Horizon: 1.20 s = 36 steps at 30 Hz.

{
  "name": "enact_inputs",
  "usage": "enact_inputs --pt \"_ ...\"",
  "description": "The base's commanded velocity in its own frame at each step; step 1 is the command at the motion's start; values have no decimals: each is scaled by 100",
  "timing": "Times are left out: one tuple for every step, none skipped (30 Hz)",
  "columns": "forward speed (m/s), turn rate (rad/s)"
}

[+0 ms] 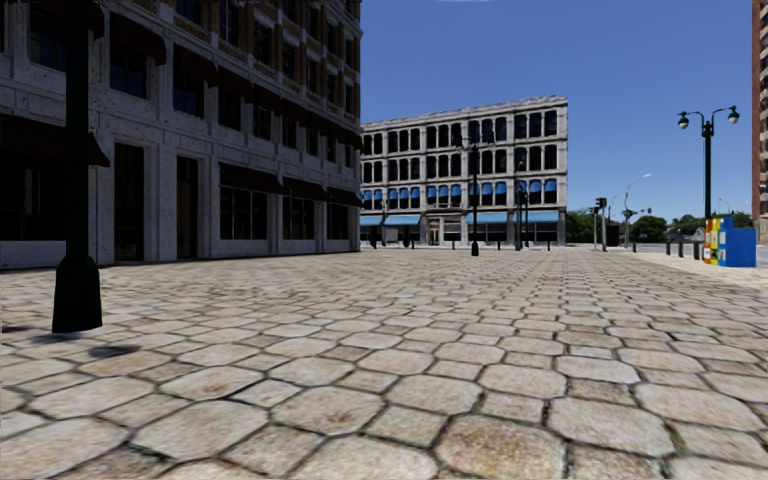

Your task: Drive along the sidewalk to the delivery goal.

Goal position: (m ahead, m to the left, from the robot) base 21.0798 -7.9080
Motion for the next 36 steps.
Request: enact_inputs --pt "200 -51" --pt "200 -51" --pt "200 -51" --pt "200 -51" --pt "200 -51" --pt "200 -51" --pt "200 -51" --pt "200 -51" --pt "200 -51" --pt "200 -50" --pt "200 -50" --pt "200 -48" --pt "200 -48" --pt "200 -48" --pt "200 -48" --pt "200 -48" --pt "200 -48" --pt "200 -48" --pt "200 -43" --pt "200 -43" --pt "200 -28" --pt "200 -18" --pt "200 -13" --pt "200 -13" --pt "200 -3" --pt "200 0" --pt "200 0" --pt "200 0" --pt "200 0" --pt "200 0" --pt "200 0" --pt "200 0" --pt "200 0" --pt "200 0" --pt "200 0" --pt "200 0"
